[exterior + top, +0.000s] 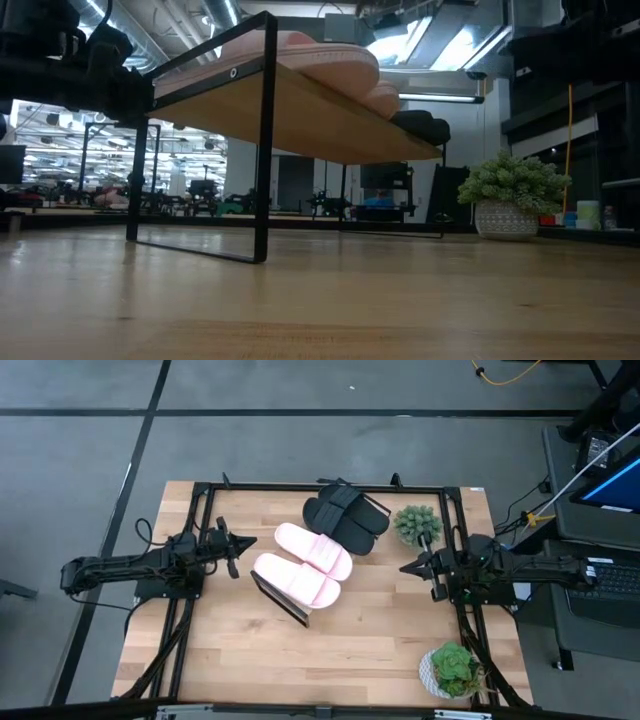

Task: Pick and place slides into the shelf
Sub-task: Return to Home Position

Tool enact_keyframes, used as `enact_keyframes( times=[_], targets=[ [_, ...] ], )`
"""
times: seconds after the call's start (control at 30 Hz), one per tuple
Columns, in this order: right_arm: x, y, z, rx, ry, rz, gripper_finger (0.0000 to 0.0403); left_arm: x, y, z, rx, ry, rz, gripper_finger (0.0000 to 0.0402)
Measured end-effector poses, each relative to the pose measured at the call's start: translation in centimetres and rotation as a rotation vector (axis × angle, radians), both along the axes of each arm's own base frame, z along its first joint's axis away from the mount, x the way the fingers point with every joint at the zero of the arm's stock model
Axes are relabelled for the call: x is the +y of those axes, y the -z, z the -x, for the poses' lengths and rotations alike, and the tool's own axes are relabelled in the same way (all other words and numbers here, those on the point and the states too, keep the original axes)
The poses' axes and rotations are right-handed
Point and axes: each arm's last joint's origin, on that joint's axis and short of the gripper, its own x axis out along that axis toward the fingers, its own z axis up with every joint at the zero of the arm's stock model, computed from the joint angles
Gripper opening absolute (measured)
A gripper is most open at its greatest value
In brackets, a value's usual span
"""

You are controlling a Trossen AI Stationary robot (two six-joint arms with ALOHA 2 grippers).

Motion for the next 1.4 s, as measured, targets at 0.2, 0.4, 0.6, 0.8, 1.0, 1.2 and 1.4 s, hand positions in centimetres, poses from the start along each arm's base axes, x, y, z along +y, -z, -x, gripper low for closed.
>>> enact_keyframes(
  times=[0.2,0.4,0.6,0.8,1.0,1.2,1.4],
  targets=[
    [0.1,0.6,-0.1,-0.002,-0.007,-0.018,0.0001,0.0,0.0,0.0,0.001,0.0,0.0,0.0],
    [0.0,2.5,-0.1,-0.093,0.011,0.007,0.0001,0.0,0.0,0.0,0.002,0.0,0.0,0.0],
    [-0.1,3.2,-0.2,-0.068,0.04,0.005,0.0002,0.0,0.0,0.0,0.002,0.0,-0.001,0.0],
    [-0.1,3.2,-0.2,-0.071,0.041,0.031,0.0002,0.0,0.0,0.0,0.002,0.0,0.0,0.0],
    [-0.1,3.3,-0.2,-0.05,0.038,-0.028,0.0008,0.0,0.0,0.0,0.002,0.0,-0.001,0.0],
    [-0.1,3.3,-0.2,-0.042,0.036,-0.073,0.0028,0.0,0.0,0.0,0.002,0.0,0.0,0.0],
    [-0.1,3.3,-0.2,-0.037,0.035,-0.099,0.0032,0.0,0.0,0.0,0.002,0.0,-0.001,0.0]
  ],
)
